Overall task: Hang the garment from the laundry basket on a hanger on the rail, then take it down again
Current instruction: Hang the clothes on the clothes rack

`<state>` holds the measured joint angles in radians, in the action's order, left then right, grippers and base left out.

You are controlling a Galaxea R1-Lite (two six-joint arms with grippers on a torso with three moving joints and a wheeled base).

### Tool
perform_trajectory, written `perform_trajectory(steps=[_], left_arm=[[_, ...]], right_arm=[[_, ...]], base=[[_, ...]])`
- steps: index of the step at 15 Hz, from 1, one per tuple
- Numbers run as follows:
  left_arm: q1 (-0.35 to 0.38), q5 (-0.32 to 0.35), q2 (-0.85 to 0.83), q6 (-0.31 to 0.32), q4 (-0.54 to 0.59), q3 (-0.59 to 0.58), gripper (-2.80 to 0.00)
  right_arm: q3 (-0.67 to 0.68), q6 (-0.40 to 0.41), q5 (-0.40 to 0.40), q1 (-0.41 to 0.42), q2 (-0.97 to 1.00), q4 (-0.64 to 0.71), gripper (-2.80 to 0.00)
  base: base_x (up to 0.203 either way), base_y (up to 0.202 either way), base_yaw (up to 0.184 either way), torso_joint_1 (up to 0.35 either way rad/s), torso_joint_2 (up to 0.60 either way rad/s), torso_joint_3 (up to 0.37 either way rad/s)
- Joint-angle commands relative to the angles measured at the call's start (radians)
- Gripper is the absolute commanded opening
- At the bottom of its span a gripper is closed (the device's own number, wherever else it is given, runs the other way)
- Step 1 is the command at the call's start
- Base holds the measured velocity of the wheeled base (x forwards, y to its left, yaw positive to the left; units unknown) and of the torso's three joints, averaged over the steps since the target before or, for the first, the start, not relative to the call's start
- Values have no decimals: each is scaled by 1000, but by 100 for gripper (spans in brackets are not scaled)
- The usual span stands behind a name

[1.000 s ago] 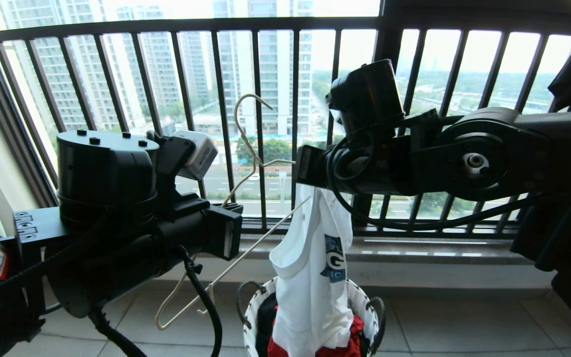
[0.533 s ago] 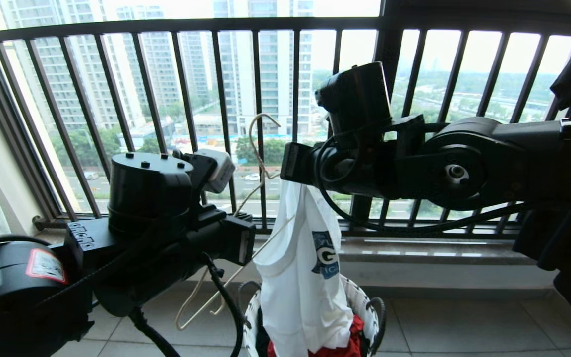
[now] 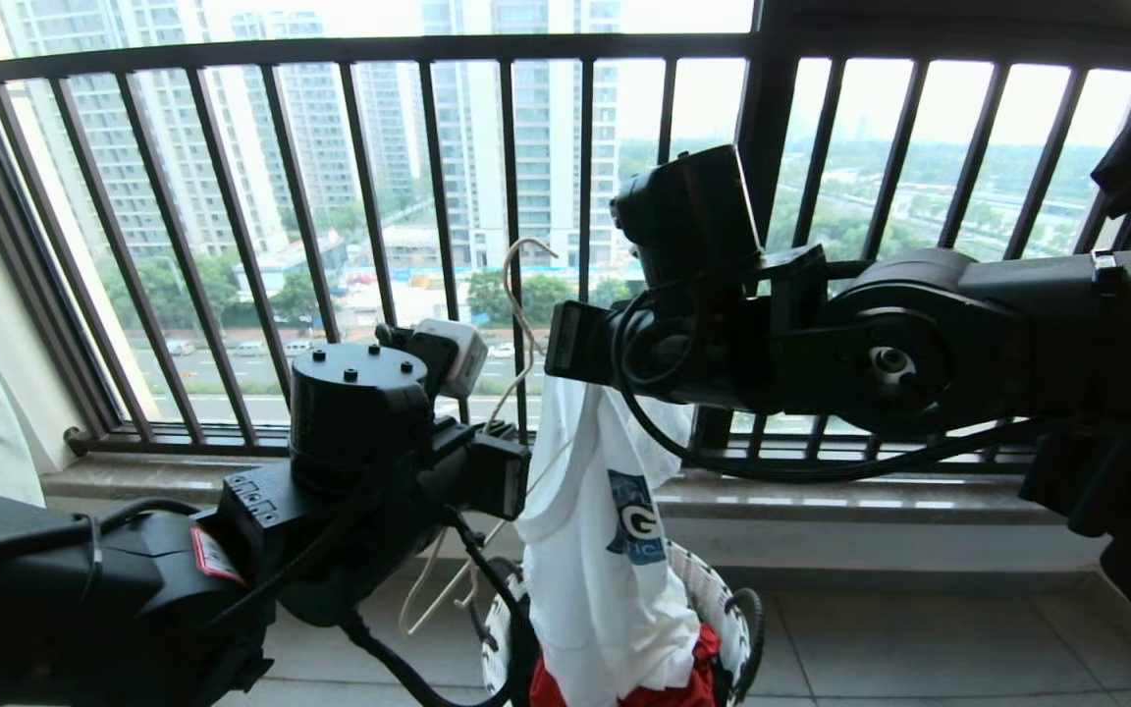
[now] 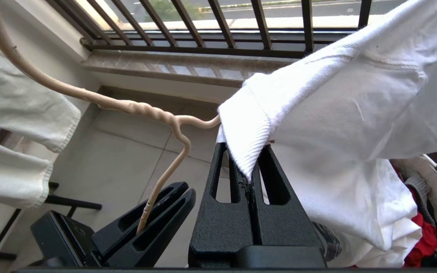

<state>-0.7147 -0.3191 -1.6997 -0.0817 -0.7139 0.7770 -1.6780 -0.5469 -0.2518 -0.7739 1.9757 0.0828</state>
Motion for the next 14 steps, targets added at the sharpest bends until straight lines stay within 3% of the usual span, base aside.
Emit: perform_trajectory(steps=[1, 5, 14], left_arm=[[-1, 2, -28, 2, -82, -27, -280], [-2, 4, -89, 39, -265, -66, -280], [-2, -16, -154, 43, -400, -57, -280]], right_arm=[[9, -3, -1, -10, -18, 0, -280], [14, -1, -1, -10, -38, 2, -280], [49, 15, -1, -44, -83, 0, -280]], base=[[0, 0, 0, 0, 0, 0], [0, 0, 0, 0, 0, 0], [0, 0, 0, 0, 0, 0]])
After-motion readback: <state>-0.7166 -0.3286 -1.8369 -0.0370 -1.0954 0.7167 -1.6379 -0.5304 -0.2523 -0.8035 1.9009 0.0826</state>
